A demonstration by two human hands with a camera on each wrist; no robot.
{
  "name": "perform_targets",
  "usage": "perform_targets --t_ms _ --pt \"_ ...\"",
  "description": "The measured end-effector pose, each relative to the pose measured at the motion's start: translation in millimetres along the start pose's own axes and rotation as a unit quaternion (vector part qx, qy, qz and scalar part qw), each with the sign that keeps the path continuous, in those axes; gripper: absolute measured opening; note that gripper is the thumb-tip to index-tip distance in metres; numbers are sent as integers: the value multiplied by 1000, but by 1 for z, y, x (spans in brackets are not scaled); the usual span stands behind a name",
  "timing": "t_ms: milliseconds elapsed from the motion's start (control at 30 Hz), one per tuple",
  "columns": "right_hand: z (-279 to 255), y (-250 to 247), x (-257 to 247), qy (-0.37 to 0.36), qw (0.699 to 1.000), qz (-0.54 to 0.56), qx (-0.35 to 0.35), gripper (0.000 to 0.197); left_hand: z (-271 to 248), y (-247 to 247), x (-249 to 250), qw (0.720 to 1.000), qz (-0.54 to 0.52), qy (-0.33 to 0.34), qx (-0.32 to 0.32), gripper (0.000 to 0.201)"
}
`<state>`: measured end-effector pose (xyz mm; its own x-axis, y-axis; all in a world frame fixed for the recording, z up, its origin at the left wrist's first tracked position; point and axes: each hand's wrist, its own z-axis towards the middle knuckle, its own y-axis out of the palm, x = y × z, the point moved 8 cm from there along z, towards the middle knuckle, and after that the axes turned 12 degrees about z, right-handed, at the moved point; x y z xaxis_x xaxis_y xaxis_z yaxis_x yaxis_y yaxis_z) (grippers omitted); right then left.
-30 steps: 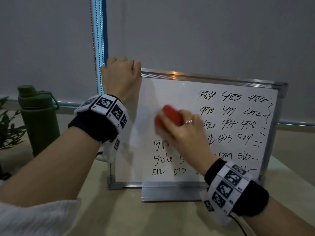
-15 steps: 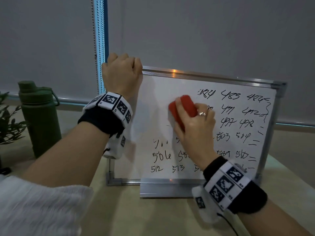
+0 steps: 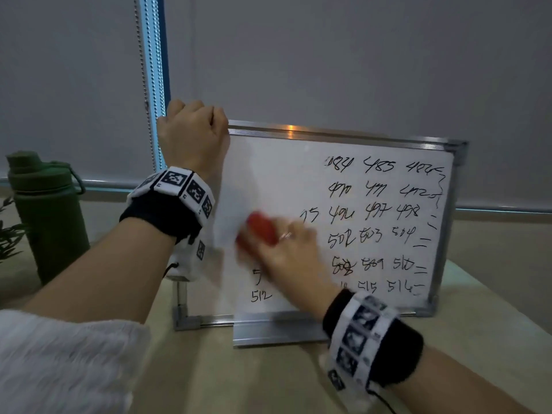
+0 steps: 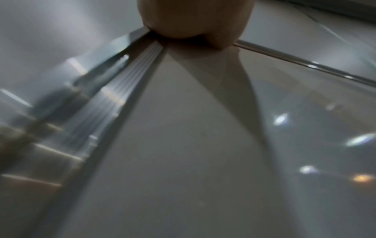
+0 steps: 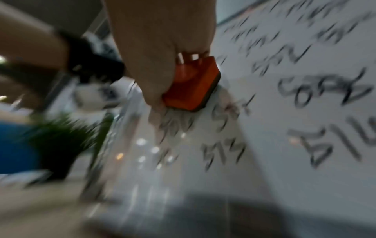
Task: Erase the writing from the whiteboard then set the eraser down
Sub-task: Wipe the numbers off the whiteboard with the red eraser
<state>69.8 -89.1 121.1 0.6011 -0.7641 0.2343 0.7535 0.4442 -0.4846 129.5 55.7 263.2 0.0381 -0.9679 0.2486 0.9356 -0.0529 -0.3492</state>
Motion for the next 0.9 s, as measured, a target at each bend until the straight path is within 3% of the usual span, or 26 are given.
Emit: perform_targets --t_ms 33,100,233,300,333,400,467,500,567,633,733,767,900 --pt "-13 15 -20 -66 997 -13 -46 38 0 -1 -1 1000 -3 -1 6 46" --pt "-17 17 -12 -74 994 -34 -74 43 0 -2 -2 1000 -10 9 15 45" --pt "10 -37 73 128 991 -22 24 50 2 -2 -5 1000 -15 19 15 41" --pt "14 -43 87 177 984 -18 33 54 1 -1 -5 1000 -11 9 14 42" --pt "11 -37 80 161 986 -12 33 50 1 -1 -3 1000 -9 6 15 43" --pt "1 -13 38 39 999 -7 -8 40 0 -1 -3 1000 -6 2 18 44" --pt "-20 16 -1 -124 986 -28 -112 48 0 -3 -5 1000 -7 2 30 43" --pt "-24 22 -2 -167 974 -41 -151 52 0 -4 -7 999 -7 4 38 43" --pt "-10 11 11 -173 974 -41 -139 50 0 -7 -7 999 -10 12 41 43" --pt "16 -11 29 -95 992 -21 -79 40 0 -5 -6 999 -15 13 27 43" --pt "30 -21 41 34 999 -7 -19 44 1 -4 -5 1000 -8 9 23 41" --pt "24 -14 32 27 1000 -4 -16 43 1 -4 -5 1000 -5 8 22 41" --pt "-17 23 -7 -175 977 -28 -116 52 1 -1 -8 1000 -14 4 26 41"
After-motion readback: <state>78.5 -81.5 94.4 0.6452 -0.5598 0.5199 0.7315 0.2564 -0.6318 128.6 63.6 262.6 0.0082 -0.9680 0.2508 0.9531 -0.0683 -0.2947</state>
